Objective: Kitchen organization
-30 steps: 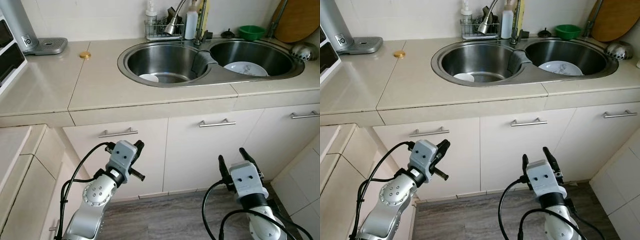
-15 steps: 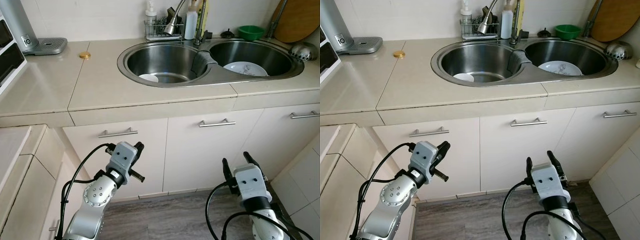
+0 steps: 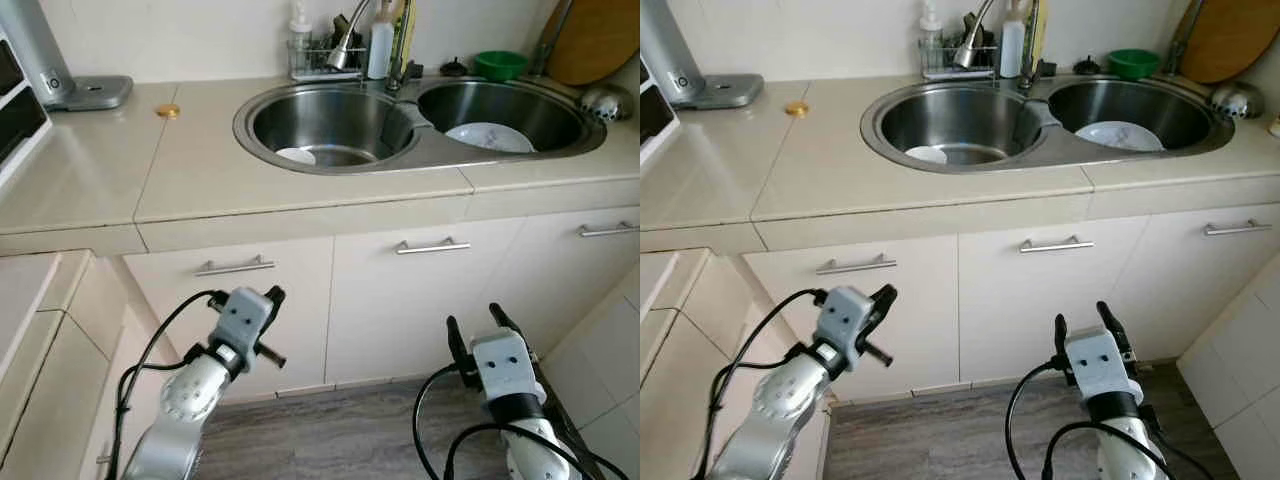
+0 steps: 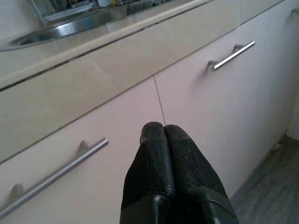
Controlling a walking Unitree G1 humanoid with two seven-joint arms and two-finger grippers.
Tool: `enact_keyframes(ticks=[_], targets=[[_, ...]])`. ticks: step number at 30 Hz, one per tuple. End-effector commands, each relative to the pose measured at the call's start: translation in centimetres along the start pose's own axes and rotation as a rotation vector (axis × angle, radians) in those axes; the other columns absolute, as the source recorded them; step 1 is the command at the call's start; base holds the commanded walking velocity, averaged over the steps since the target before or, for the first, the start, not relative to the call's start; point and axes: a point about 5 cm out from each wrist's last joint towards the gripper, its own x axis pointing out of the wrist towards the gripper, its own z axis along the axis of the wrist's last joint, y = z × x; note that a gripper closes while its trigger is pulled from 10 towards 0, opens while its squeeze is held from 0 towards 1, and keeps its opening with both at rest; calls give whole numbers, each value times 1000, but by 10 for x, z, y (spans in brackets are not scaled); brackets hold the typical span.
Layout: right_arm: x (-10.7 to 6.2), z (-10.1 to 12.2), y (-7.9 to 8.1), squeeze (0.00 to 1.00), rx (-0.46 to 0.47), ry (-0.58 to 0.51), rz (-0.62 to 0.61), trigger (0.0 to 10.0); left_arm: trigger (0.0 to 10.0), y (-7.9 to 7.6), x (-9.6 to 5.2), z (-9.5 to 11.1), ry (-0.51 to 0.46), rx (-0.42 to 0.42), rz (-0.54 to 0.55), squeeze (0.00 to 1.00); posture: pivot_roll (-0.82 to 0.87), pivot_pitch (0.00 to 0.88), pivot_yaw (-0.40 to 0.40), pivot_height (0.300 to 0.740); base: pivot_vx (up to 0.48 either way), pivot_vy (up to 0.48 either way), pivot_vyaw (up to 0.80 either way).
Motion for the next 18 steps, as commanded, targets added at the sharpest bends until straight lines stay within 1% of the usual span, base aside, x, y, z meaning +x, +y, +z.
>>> enact_keyframes(ticks=[1, 18], targets=[[0, -1, -2, 0, 13, 0, -2, 10000, 10000, 1, -3, 6, -13, 1, -5, 0, 81, 0, -20, 740, 0, 0, 0], [0, -1, -3, 0, 18, 0, -6, 10000, 10000, -1, -5, 11, -5, -7, 3, 0, 84, 0, -20, 740, 0, 0, 0]])
